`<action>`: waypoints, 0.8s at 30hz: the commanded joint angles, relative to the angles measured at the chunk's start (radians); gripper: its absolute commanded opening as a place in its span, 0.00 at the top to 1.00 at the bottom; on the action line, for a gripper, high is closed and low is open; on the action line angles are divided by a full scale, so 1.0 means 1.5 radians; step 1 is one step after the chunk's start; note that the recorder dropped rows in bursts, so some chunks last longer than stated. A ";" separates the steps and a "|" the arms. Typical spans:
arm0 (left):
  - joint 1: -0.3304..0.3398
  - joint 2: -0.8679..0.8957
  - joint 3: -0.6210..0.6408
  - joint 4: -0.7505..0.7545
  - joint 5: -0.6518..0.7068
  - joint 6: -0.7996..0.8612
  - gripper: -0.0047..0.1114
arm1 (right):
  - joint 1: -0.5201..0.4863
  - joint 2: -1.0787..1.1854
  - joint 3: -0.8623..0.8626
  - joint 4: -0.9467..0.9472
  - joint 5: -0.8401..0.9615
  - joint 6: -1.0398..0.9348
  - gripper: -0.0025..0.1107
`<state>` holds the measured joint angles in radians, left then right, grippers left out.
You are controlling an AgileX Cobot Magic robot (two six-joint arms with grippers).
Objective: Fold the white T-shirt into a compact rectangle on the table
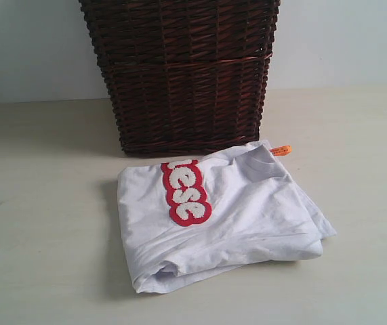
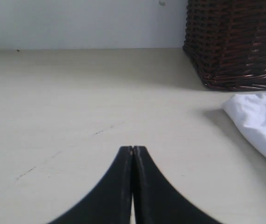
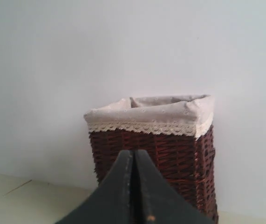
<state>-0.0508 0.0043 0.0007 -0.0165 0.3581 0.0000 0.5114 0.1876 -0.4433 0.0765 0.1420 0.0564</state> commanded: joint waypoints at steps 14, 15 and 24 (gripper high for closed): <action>0.004 -0.003 0.000 -0.002 -0.004 0.000 0.96 | -0.260 -0.125 0.006 -0.022 0.030 -0.079 0.98; 0.004 -0.003 0.000 -0.002 -0.004 0.000 0.96 | -0.268 -0.125 0.006 -0.026 0.038 -0.082 0.98; 0.004 -0.003 0.000 -0.002 -0.004 0.000 0.96 | -0.304 -0.125 0.062 -0.045 0.072 -0.082 0.98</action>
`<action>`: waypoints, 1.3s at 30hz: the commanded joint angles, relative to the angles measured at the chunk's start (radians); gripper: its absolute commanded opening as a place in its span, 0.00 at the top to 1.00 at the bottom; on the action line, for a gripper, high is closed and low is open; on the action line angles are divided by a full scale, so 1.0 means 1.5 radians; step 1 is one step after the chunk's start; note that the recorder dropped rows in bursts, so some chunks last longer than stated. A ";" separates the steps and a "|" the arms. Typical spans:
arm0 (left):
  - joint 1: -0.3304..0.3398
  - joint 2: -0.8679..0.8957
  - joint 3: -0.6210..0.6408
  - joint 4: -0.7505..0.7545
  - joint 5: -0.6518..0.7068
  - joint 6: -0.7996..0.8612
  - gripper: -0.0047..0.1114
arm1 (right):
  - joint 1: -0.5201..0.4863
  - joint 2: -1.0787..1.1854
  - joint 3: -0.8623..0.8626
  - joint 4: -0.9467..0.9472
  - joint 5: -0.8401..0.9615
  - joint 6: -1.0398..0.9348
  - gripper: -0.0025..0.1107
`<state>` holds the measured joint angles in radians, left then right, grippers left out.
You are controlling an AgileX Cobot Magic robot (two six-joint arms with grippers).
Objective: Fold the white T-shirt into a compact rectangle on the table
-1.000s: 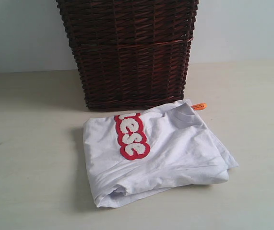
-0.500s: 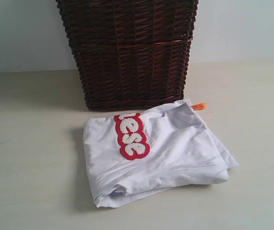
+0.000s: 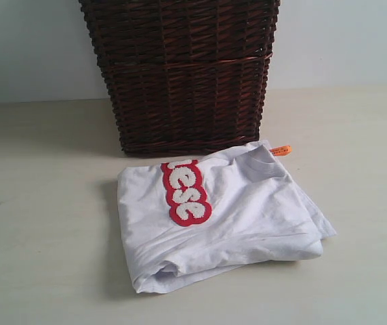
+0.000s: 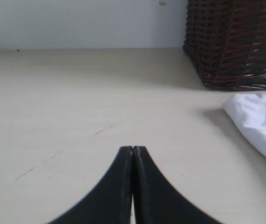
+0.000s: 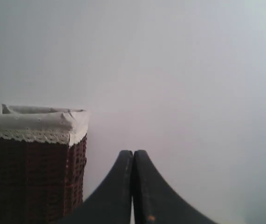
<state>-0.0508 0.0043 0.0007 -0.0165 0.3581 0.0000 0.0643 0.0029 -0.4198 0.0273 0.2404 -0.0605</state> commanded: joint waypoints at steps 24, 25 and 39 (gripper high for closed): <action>0.004 -0.003 0.000 -0.002 -0.004 0.000 0.96 | -0.004 -0.002 0.280 -0.018 -0.020 0.013 0.98; 0.004 -0.003 0.000 -0.002 -0.004 0.000 0.96 | -0.004 -0.002 0.280 -0.018 -0.001 0.013 0.98; 0.004 -0.003 0.000 -0.002 -0.004 0.000 0.96 | -0.004 -0.002 0.280 -0.018 0.014 0.024 0.98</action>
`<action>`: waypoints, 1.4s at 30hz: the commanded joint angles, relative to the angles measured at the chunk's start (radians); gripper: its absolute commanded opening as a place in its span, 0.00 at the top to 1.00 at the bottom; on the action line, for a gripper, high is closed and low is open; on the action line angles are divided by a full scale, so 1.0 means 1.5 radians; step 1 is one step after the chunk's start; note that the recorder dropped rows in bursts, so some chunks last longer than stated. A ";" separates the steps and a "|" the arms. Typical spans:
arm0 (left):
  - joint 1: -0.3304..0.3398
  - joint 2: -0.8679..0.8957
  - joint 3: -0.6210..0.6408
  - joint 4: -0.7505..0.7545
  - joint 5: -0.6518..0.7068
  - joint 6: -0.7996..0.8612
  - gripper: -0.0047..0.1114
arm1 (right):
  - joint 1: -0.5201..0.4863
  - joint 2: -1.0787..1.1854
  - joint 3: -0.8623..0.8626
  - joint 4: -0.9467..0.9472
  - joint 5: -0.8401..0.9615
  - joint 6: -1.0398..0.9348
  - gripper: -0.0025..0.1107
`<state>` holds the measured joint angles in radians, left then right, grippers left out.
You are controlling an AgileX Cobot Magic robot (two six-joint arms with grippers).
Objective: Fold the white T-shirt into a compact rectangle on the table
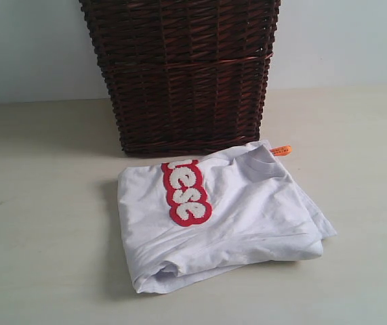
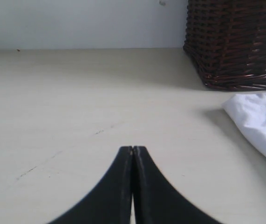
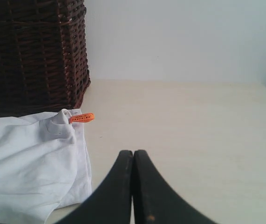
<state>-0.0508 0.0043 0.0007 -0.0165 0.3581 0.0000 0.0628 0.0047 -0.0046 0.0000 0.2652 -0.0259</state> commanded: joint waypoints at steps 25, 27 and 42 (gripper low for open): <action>0.004 -0.003 0.000 -0.002 -0.004 0.000 0.96 | -0.003 -0.003 0.003 -0.017 -0.003 0.024 0.98; 0.004 -0.003 0.000 -0.002 -0.004 0.000 0.96 | -0.003 -0.003 0.003 -0.017 -0.003 0.024 0.98; 0.004 -0.003 0.000 -0.002 -0.004 0.000 0.96 | -0.003 -0.003 0.003 -0.017 -0.003 0.024 0.98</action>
